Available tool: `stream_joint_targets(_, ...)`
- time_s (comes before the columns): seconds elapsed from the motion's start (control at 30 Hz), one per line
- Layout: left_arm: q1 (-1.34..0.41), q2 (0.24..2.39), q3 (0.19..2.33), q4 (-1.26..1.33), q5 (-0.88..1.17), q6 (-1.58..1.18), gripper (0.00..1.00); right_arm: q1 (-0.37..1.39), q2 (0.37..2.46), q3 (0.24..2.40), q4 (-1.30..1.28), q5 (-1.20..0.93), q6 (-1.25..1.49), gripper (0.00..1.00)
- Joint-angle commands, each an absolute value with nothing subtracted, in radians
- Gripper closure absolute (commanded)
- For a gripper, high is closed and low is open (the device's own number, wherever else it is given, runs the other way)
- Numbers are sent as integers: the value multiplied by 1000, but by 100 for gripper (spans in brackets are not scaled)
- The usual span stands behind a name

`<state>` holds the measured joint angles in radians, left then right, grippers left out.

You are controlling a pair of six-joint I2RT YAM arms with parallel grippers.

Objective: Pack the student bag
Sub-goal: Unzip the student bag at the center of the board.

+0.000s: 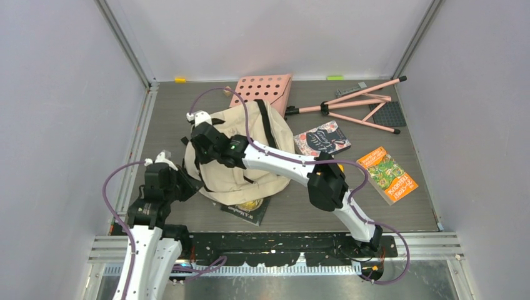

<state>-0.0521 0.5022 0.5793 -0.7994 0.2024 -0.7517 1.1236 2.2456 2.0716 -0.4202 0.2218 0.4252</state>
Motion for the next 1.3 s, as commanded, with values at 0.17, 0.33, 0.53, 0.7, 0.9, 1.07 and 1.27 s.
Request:
stream_joint_targets(0.17,-78,535,572,-792,300,-749,100,1089,2254,2223,-344,311,436,100)
stream_joint_targets(0.33,-87,588,576,-782,335,-727,100,1069,2274,2268,-333,320,446,100)
stream_joint_targets(0.53,-110,635,541,-685,373,-732,100,1060,2288,2293,-302,352,403,100)
stream_joint_targets(0.7,-152,682,505,-618,351,-742,100,1057,2293,2313,-300,361,387,100)
stream_joint_targets(0.9,-197,726,535,-601,310,-733,100,1055,2285,2311,-304,355,387,100)
stream_joint_targets(1.07,-195,732,684,-711,197,-685,83,1055,2246,2259,-305,349,380,100)
stream_joint_targets(1.27,-196,754,811,-823,-3,-609,34,1052,2182,2173,-304,338,378,100)
